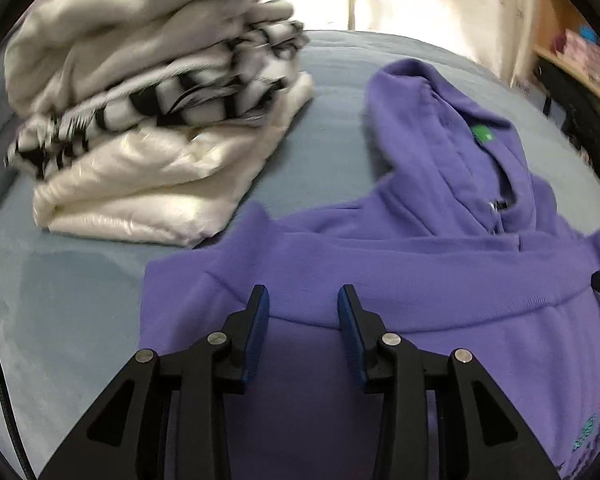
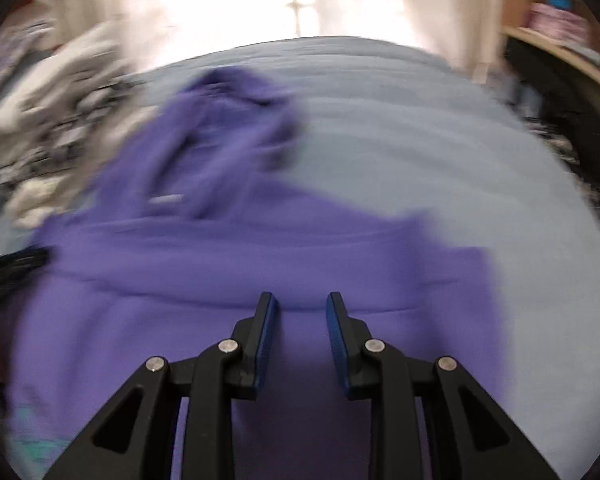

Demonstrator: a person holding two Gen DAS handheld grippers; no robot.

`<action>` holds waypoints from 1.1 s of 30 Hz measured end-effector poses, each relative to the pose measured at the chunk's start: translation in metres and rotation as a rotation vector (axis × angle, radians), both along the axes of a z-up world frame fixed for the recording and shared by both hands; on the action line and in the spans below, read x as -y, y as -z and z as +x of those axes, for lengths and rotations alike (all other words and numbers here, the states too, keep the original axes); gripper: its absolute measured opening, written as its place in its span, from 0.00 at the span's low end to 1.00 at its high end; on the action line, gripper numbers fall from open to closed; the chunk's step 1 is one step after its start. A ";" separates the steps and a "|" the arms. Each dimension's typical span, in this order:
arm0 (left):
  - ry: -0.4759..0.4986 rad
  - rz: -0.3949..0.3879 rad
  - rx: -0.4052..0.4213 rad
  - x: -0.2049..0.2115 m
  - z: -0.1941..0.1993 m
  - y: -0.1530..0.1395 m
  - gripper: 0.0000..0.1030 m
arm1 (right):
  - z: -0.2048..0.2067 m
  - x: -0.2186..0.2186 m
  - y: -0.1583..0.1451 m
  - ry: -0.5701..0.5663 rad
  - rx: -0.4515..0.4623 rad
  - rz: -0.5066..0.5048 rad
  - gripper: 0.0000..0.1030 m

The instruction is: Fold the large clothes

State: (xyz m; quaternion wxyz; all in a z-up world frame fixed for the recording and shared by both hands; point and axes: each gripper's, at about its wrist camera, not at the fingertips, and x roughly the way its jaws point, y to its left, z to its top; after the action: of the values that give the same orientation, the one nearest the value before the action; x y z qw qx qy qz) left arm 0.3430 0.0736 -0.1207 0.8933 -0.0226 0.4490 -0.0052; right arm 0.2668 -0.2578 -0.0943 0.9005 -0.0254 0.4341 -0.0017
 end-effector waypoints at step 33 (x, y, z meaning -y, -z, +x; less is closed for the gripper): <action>0.144 0.000 -0.129 0.008 0.024 -0.019 0.62 | -0.007 0.050 -0.016 0.039 -0.163 0.164 0.08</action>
State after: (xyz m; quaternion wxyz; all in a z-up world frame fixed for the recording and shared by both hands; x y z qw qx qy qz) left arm 0.3674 0.0652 -0.1021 0.8599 0.0094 0.5059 -0.0677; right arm 0.2594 -0.3080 -0.0784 0.8611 0.0567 0.5049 0.0186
